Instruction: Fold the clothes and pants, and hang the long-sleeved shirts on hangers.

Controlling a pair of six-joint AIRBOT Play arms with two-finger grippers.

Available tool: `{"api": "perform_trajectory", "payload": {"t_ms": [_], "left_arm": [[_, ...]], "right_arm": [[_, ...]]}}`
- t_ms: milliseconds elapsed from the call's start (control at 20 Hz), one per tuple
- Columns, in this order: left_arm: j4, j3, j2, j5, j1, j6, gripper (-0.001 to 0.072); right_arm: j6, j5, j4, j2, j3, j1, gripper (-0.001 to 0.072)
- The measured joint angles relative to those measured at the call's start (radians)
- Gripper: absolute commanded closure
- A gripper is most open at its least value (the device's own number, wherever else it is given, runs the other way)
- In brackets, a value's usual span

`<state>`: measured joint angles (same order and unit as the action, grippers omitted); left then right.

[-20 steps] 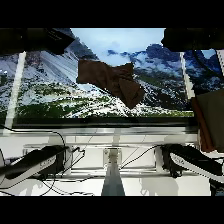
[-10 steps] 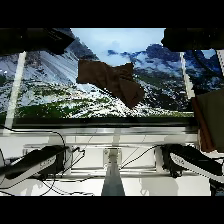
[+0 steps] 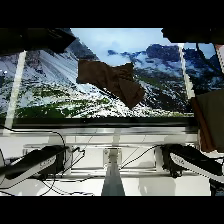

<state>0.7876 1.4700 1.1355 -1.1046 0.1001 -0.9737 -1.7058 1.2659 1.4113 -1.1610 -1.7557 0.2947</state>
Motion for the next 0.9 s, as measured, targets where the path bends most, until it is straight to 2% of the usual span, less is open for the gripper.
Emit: {"api": "perform_trajectory", "payload": {"t_ms": [200, 250, 300, 350, 550, 700, 800, 850, 900], "left_arm": [[-0.024, 0.0, -0.002, 0.0, -0.019, 0.013, 0.0581], [-0.012, 0.0, -0.001, 0.002, -0.029, 0.029, 0.0581], [0.006, 0.0, -0.001, 0.003, -0.039, 0.04, 0.058], [0.029, 0.0, 0.001, 0.005, -0.05, 0.052, 0.058], [0.083, 0.0, 0.018, 0.017, -0.091, 0.074, 0.0562], [0.096, 0.0, 0.039, 0.02, -0.105, 0.08, 0.0317], [0.102, 0.0, 0.056, 0.02, -0.108, 0.081, 0.0306], [0.103, 0.0, 0.063, 0.02, -0.109, 0.083, 0.0306], [0.105, 0.0, 0.072, 0.019, -0.11, 0.083, 0.0306]], "right_arm": [[0.067, 0.105, -0.012, -0.049, 0.071, 0.039, 0.0685], [0.086, 0.138, -0.015, -0.07, 0.112, 0.062, 0.0559], [0.106, 0.152, -0.018, -0.093, 0.155, 0.087, 0.0317], [0.127, 0.154, -0.018, -0.119, 0.201, 0.117, 0.0137], [0.183, 0.013, -0.005, -0.25, 0.338, 0.229, 0.0124], [0.218, -0.109, 0.034, -0.364, 0.377, 0.277, 0.0124], [0.229, -0.152, 0.081, -0.422, 0.388, 0.287, 0.0131], [0.233, -0.161, 0.11, -0.447, 0.391, 0.29, 0.0171], [0.236, -0.176, 0.142, -0.467, 0.393, 0.291, 0.0249]]}}
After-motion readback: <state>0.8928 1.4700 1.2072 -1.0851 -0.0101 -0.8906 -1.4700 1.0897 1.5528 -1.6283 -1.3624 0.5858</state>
